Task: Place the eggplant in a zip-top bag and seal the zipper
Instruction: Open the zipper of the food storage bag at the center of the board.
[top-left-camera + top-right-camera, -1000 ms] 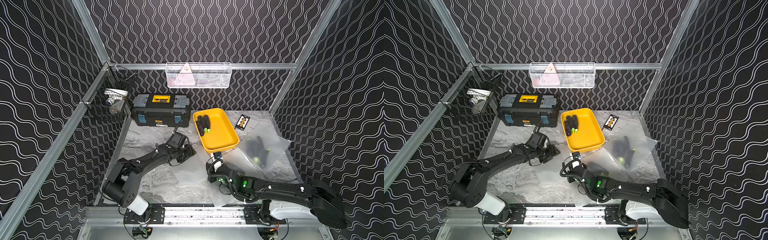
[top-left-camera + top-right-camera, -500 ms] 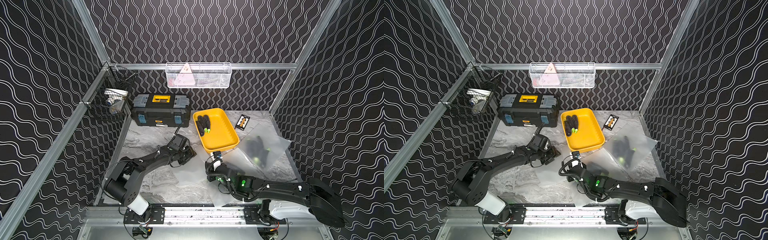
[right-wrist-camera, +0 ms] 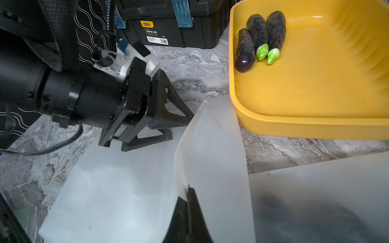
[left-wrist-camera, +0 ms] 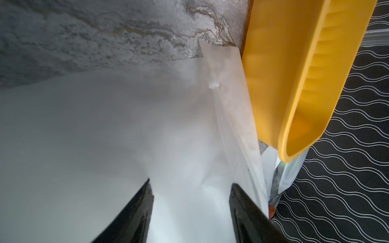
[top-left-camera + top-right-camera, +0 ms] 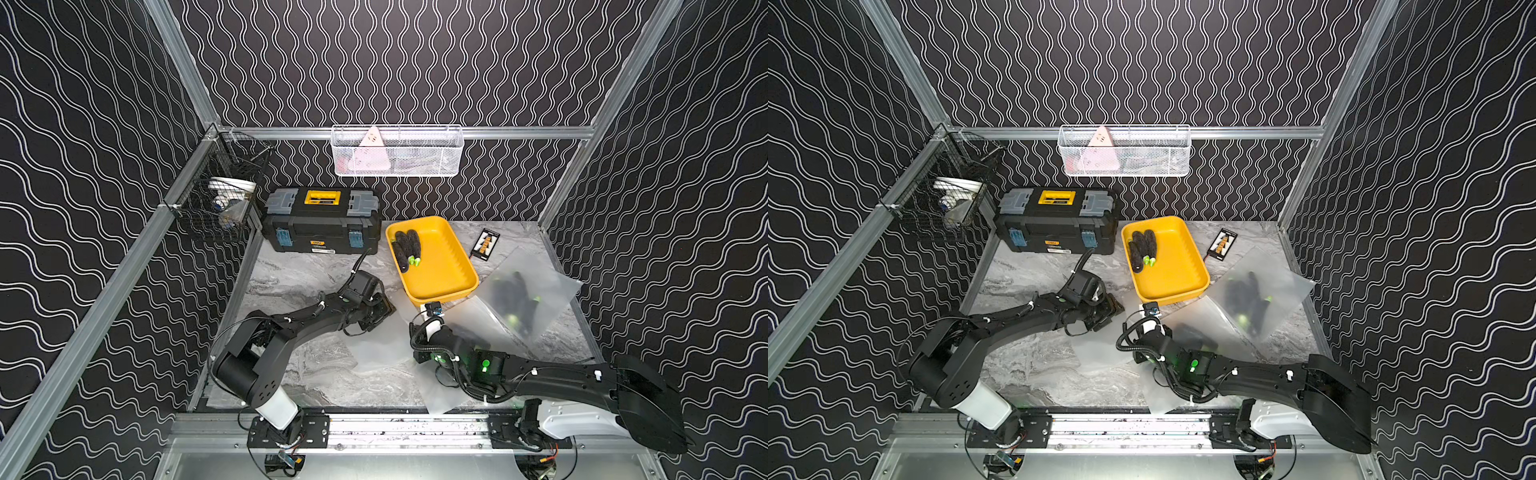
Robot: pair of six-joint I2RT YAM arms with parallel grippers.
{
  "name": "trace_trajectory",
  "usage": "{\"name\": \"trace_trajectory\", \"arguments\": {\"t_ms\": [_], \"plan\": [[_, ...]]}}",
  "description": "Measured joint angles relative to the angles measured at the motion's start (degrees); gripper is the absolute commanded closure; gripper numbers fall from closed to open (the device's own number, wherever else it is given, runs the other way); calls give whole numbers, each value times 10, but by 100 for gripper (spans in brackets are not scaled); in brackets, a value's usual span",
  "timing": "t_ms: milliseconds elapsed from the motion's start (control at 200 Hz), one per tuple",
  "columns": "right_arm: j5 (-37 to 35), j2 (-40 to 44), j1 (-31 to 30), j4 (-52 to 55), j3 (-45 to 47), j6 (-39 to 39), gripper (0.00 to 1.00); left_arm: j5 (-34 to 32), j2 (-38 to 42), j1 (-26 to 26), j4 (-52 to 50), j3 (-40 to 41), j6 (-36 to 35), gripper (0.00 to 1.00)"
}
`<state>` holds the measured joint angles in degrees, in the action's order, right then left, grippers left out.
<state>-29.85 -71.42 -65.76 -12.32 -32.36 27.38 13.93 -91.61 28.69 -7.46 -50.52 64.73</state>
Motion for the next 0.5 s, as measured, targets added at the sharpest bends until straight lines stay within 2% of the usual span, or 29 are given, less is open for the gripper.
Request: {"name": "trace_trajectory", "arguments": {"t_ms": [500], "plan": [[0,-4,2,0,0,0,100,-26,-1,0,-6,-4,11,38]]}}
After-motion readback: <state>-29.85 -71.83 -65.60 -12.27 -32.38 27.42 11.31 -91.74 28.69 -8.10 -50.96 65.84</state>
